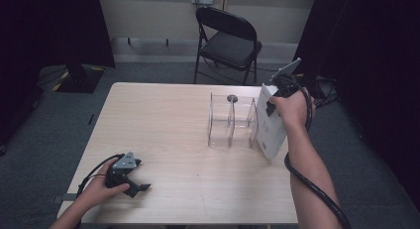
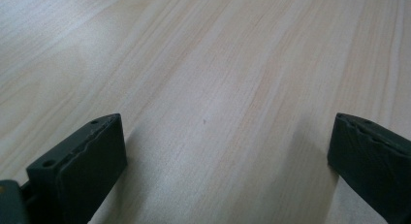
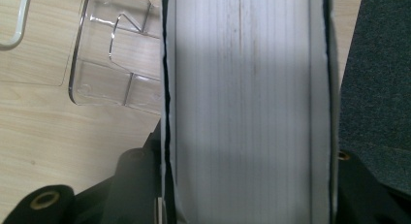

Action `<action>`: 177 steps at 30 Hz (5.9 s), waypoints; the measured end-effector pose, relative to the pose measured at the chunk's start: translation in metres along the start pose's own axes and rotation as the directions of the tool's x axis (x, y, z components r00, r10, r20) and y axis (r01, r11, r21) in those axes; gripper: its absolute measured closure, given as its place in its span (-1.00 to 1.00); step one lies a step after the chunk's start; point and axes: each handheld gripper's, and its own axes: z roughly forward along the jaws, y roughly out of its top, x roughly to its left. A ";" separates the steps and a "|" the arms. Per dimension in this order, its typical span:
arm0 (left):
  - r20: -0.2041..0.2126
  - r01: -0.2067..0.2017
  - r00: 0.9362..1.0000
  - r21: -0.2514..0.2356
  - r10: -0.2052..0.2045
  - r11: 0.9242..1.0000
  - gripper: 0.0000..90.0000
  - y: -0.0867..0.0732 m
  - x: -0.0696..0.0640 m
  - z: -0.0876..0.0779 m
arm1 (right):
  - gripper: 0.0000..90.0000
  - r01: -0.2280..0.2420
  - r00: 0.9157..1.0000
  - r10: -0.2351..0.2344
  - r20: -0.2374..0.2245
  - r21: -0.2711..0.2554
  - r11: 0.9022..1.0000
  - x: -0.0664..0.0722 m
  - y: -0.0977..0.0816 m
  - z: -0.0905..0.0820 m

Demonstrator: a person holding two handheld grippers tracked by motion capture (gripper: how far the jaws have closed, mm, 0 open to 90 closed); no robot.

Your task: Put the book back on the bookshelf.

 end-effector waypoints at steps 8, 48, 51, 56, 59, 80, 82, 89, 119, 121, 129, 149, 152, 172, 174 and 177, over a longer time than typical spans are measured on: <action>0.000 0.000 1.000 0.000 0.000 1.000 -1.00 0.000 0.000 0.000 | 0.16 -0.026 1.000 0.026 0.003 -0.001 1.000 0.001 0.004 0.005; -0.001 0.001 1.000 -0.007 -0.001 1.000 -1.00 0.000 0.000 0.001 | 0.16 -0.073 0.997 0.074 0.034 -0.039 0.997 0.005 0.017 0.025; -0.002 0.002 1.000 -0.008 -0.002 1.000 -1.00 0.000 0.000 0.001 | 0.16 -0.079 0.996 0.081 0.036 -0.042 0.996 0.005 0.017 0.027; -0.002 0.002 1.000 -0.008 -0.002 1.000 -1.00 0.000 0.000 0.001 | 0.16 -0.082 0.996 0.084 0.039 -0.047 0.995 0.006 0.019 0.028; -0.001 0.002 1.000 -0.007 -0.002 1.000 -1.00 0.000 0.000 0.001 | 0.16 -0.091 0.995 0.094 0.039 -0.056 0.994 0.006 0.020 0.028; 0.000 0.000 1.000 0.000 0.000 1.000 -1.00 0.000 0.000 0.000 | 0.07 -0.110 0.994 0.112 0.020 -0.085 0.990 0.004 0.019 0.034; 0.000 0.000 1.000 0.000 0.000 1.000 -1.00 0.000 0.000 0.000 | 0.03 -0.112 0.993 0.113 0.014 -0.083 0.990 0.003 0.019 0.034; 0.000 0.000 1.000 -0.001 0.000 1.000 -1.00 0.000 0.000 0.000 | -0.08 -0.113 0.993 0.114 0.008 -0.069 0.991 0.002 0.014 0.036; 0.003 -0.002 1.000 0.004 0.002 1.000 -1.00 0.001 0.000 0.000 | -0.21 -0.086 0.996 0.085 -0.023 -0.043 0.995 -0.006 -0.013 0.021; 0.003 -0.004 1.000 0.005 0.004 1.000 -1.00 0.001 0.000 0.000 | -0.22 -0.086 0.996 0.085 -0.017 -0.041 0.995 -0.006 -0.015 0.021; 0.003 -0.002 1.000 0.004 0.002 1.000 -1.00 0.001 0.000 0.001 | -0.30 -0.079 0.997 0.077 -0.031 -0.054 0.995 -0.003 -0.019 0.016; 0.002 -0.004 1.000 0.005 0.004 1.000 -1.00 0.001 0.000 0.000 | -0.38 -0.048 0.998 0.046 -0.043 -0.045 0.998 -0.006 -0.034 0.004; 0.002 -0.002 1.000 0.004 0.002 1.000 -1.00 0.001 0.000 0.000 | -0.38 -0.040 0.998 0.038 -0.047 -0.041 0.998 -0.008 -0.036 0.003; 0.003 -0.003 1.000 0.004 0.002 1.000 -1.00 0.001 0.000 0.001 | -0.41 0.008 0.997 -0.013 -0.081 -0.064 0.998 -0.008 -0.057 0.005; 0.003 -0.001 1.000 0.003 0.001 1.000 -1.00 0.001 0.000 0.001 | -0.41 0.011 0.997 -0.016 -0.078 -0.064 0.998 -0.008 -0.059 0.006; 0.003 -0.002 1.000 0.004 0.002 1.000 -1.00 0.001 0.000 0.001 | -0.41 0.011 0.996 -0.017 -0.087 -0.065 0.998 -0.009 -0.062 0.007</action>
